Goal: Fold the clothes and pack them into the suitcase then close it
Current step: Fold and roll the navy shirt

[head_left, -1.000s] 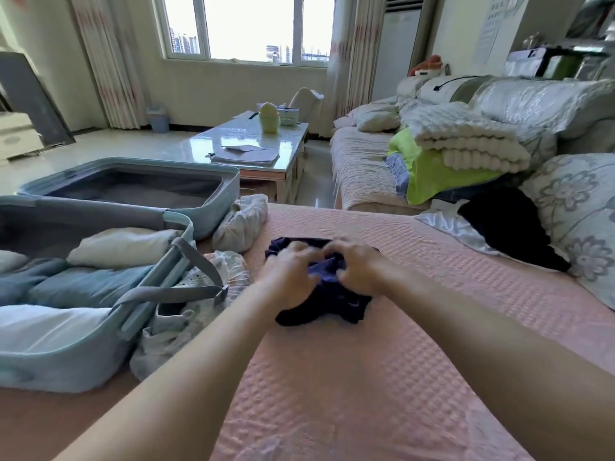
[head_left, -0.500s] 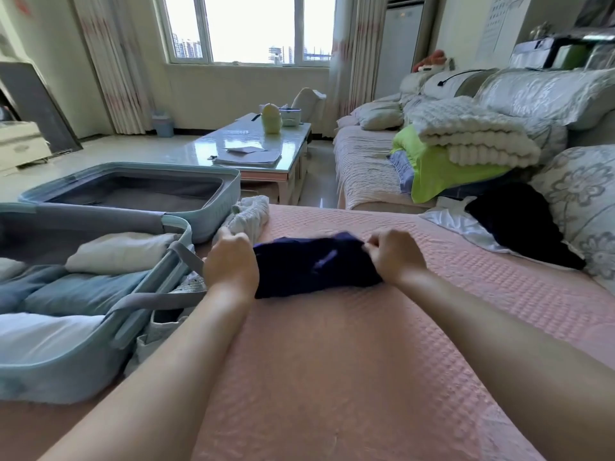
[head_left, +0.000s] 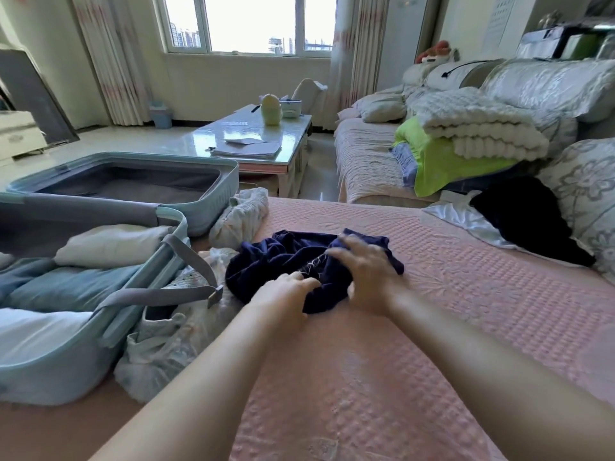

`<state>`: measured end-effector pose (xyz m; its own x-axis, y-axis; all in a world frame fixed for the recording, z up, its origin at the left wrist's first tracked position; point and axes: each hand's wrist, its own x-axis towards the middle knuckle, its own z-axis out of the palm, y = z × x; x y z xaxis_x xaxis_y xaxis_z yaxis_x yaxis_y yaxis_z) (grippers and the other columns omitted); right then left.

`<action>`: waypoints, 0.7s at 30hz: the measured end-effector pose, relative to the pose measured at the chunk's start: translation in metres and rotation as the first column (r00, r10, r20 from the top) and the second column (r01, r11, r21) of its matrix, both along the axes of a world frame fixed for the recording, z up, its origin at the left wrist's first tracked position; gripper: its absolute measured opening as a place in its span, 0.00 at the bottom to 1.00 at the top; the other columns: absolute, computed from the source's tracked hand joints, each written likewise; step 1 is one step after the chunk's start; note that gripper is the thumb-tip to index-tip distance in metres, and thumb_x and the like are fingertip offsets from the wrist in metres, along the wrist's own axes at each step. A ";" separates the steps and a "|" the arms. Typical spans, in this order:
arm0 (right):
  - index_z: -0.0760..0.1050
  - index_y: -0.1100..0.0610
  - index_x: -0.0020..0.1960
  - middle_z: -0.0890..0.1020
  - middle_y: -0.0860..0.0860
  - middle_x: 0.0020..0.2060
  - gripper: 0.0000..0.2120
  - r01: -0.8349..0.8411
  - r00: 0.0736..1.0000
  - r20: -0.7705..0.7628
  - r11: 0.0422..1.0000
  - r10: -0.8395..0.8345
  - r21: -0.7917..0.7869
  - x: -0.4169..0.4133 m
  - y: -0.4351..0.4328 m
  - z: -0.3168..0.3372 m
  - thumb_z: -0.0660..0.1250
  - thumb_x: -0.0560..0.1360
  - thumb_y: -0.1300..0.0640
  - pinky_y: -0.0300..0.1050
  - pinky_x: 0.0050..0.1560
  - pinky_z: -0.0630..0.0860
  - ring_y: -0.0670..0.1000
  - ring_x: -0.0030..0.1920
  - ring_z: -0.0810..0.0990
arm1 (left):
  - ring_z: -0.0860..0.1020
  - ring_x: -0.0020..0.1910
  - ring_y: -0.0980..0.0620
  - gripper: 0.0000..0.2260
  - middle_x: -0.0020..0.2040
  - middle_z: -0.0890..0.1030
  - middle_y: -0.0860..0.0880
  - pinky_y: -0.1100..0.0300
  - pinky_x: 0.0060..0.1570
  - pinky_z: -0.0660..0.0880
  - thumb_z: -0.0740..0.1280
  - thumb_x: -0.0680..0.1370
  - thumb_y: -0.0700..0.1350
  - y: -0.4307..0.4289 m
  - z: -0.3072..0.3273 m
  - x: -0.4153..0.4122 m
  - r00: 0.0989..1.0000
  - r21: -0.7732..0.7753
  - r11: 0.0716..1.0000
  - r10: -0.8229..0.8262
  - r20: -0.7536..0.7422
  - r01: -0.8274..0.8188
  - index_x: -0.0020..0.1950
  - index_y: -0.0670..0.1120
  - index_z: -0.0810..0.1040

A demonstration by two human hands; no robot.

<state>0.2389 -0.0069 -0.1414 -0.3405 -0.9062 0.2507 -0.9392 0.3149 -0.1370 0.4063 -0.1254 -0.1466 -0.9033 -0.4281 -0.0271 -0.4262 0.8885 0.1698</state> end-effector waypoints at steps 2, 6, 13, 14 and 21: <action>0.59 0.44 0.79 0.62 0.52 0.77 0.35 -0.080 0.977 -0.177 0.976 0.116 0.202 0.006 0.001 -0.008 0.62 0.75 0.61 0.53 0.70 0.62 0.56 0.74 0.64 | 0.73 0.66 0.47 0.22 0.65 0.75 0.50 0.54 0.64 0.71 0.67 0.77 0.45 -0.003 -0.007 0.001 0.998 0.071 0.997 0.027 -0.062 -0.022 0.71 0.57 0.72; 0.72 0.49 0.70 0.75 0.53 0.58 0.22 -0.001 0.933 -0.351 0.976 0.079 0.216 0.002 0.006 0.004 0.57 0.79 0.64 0.49 0.52 0.72 0.58 0.54 0.79 | 0.78 0.52 0.51 0.17 0.49 0.74 0.57 0.59 0.51 0.73 0.67 0.74 0.38 -0.010 0.001 0.011 0.974 0.043 0.998 -0.043 -0.223 0.054 0.57 0.55 0.83; 0.77 0.57 0.50 0.74 0.55 0.48 0.09 0.232 0.945 -0.252 0.971 -0.210 0.063 -0.014 0.055 0.037 0.60 0.77 0.66 0.50 0.44 0.76 0.60 0.46 0.81 | 0.75 0.44 0.51 0.15 0.43 0.75 0.55 0.57 0.44 0.73 0.62 0.66 0.28 -0.014 0.046 0.049 0.915 -0.023 0.995 -0.099 -0.391 0.098 0.39 0.46 0.80; 0.77 0.57 0.49 0.75 0.55 0.49 0.08 0.276 0.933 -0.251 0.961 -0.259 0.031 -0.016 0.064 0.041 0.61 0.76 0.66 0.50 0.43 0.77 0.60 0.44 0.81 | 0.75 0.43 0.51 0.14 0.42 0.75 0.55 0.57 0.43 0.74 0.61 0.65 0.29 -0.017 0.051 0.056 0.902 -0.007 0.997 -0.073 -0.426 0.077 0.37 0.46 0.80; 0.80 0.52 0.51 0.76 0.53 0.53 0.10 0.287 0.950 0.131 0.958 -0.284 -0.007 0.002 0.091 0.028 0.62 0.75 0.60 0.47 0.52 0.76 0.57 0.52 0.79 | 0.71 0.62 0.50 0.19 0.59 0.75 0.56 0.54 0.62 0.68 0.64 0.70 0.43 -0.001 0.043 0.075 0.995 -0.145 0.987 0.078 0.070 -0.067 0.57 0.61 0.77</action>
<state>0.2407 0.0844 -0.1137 -0.6146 -0.7603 0.2101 -0.7847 0.5623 -0.2608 0.4811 -0.1261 -0.1040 -0.8675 -0.4967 -0.0279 -0.4971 0.8676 0.0092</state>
